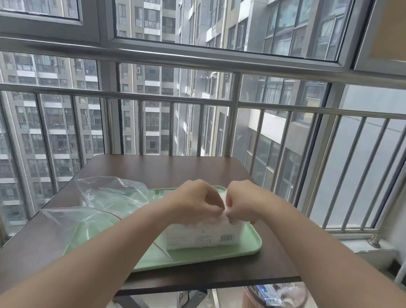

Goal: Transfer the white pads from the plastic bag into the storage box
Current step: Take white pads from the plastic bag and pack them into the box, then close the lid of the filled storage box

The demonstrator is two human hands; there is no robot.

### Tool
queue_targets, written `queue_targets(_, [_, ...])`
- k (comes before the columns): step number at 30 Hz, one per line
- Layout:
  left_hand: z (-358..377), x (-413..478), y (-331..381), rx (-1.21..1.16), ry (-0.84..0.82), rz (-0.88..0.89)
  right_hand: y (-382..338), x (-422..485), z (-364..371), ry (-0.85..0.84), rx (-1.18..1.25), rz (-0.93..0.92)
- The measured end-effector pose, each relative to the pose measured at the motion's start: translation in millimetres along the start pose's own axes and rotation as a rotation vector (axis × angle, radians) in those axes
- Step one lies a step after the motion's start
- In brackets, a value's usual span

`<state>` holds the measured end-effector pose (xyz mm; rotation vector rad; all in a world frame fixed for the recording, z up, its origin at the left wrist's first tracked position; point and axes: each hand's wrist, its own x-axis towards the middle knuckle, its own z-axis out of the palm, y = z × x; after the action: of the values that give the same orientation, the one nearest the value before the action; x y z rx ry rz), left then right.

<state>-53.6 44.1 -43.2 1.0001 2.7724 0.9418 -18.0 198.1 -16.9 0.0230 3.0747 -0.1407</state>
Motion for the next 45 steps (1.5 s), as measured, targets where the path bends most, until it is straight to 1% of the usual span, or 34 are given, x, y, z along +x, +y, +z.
queue_targets(1, [-3.3, 0.2, -2.7, -0.023, 0.038, -0.011, 3.9, -1.0, -1.4, -0.015, 0.065, -0.011])
queue_targets(2, [-6.5, -0.9, -5.6, 0.005, 0.071, -0.021, 7.4, -2.2, -1.3, 0.008, 0.099, -0.015])
queue_targets(3, [-9.6, -2.8, -9.6, 0.08, 0.089, -0.036, 9.4, -3.5, -0.3, 0.082, 0.085, -0.008])
queue_targets(5, [-13.5, -6.6, -17.5, 0.255, 0.088, -0.09, 12.3, -4.2, 6.1, 0.333, -0.028, 0.013])
queue_targets(6, [-15.1, -9.0, -20.9, 0.301, 0.077, -0.128, 12.3, -3.5, 10.9, 0.425, -0.046, 0.003])
queue_targets(7, [-15.3, -11.0, -24.2, 0.315, 0.054, -0.161, 11.9, -1.5, 15.9, 0.433, -0.01, -0.029])
queue_targets(9, [-13.9, -14.4, -26.8, 0.331, -0.021, -0.186, 9.7, 3.5, 23.7, 0.255, 0.139, -0.113])
queue_targets(11, [-8.4, -17.7, -26.8, 0.389, -0.129, -0.188, 5.2, 9.8, 32.5, 0.075, 0.157, -0.177])
queue_targets(13, [-2.8, -20.5, -26.7, 0.487, -0.186, -0.174, 1.8, 16.0, 45.0, 0.04, 0.056, -0.211])
queue_targets(16, [4.8, -14.2, -31.1, 0.565, -0.16, -0.142, -0.6, 18.6, 56.4, 0.034, -0.086, -0.215])
queue_targets(21, [18.4, -1.5, -31.5, 0.649, -0.154, -0.094, -3.4, 22.8, 54.8, -0.055, -0.082, -0.157])
queue_targets(22, [18.7, -0.2, -29.2, 0.634, -0.153, -0.099, -4.5, 22.9, 54.0, -0.063, -0.069, -0.141])
queue_targets(24, [19.3, 1.5, -28.5, 0.53, -0.095, -0.121, -5.9, 23.8, 53.9, -0.072, -0.043, -0.102])
queue_targets(27, [14.3, 7.6, -29.8, 0.346, -0.065, -0.24, -6.8, 27.4, 52.3, -0.083, -0.011, -0.039])
queue_targets(29, [12.8, 10.2, -26.8, 0.27, -0.105, -0.23, -5.2, 26.3, 46.7, -0.097, 0.048, -0.037])
queue_targets(31, [0.4, 14.8, -27.6, 0.131, -0.133, -0.231, 0.8, 23.3, 34.8, -0.082, 0.19, -0.071])
queue_targets(32, [-7.5, 16.7, -29.4, 0.064, -0.085, -0.236, 6.8, 22.2, 28.2, -0.043, 0.291, -0.092])
queue_targets(34, [-21.4, 17.3, -38.0, -0.028, 0.09, -0.239, 22.1, 25.2, 20.7, 0.092, 0.505, -0.11])
queue_targets(36, [-30.2, 18.5, -50.3, -0.08, 0.204, -0.338, 39.2, 31.8, 19.6, 0.193, 0.657, -0.035])
queue_targets(37, [-31.8, 18.6, -54.0, -0.087, 0.206, -0.418, 46.5, 36.0, 21.1, 0.208, 0.696, 0.023])
queue_targets(39, [-30.8, 18.8, -56.3, -0.167, 0.188, -0.57, 56.1, 44.0, 28.2, 0.196, 0.748, 0.116])
queue_targets(40, [-28.6, 18.7, -57.6, -0.109, 0.155, -0.593, 57.7, 47.4, 31.8, 0.17, 0.769, 0.148])
queue_targets(41, [-26.8, 17.8, -58.5, -0.12, 0.148, -0.619, 58.0, 49.7, 34.9, 0.142, 0.78, 0.175])
queue_targets(42, [-25.8, 19.0, -62.0, -0.288, 0.193, -0.653, 57.4, 50.8, 37.1, 0.109, 0.786, 0.189])
queue_targets(43, [-25.6, 19.7, -66.7, -0.257, 0.187, -0.621, 56.2, 51.8, 39.4, 0.077, 0.791, 0.194])
queue_targets(45, [-26.2, 19.5, -74.1, -0.26, 0.133, -0.697, 55.9, 54.2, 42.7, 0.03, 0.839, 0.196])
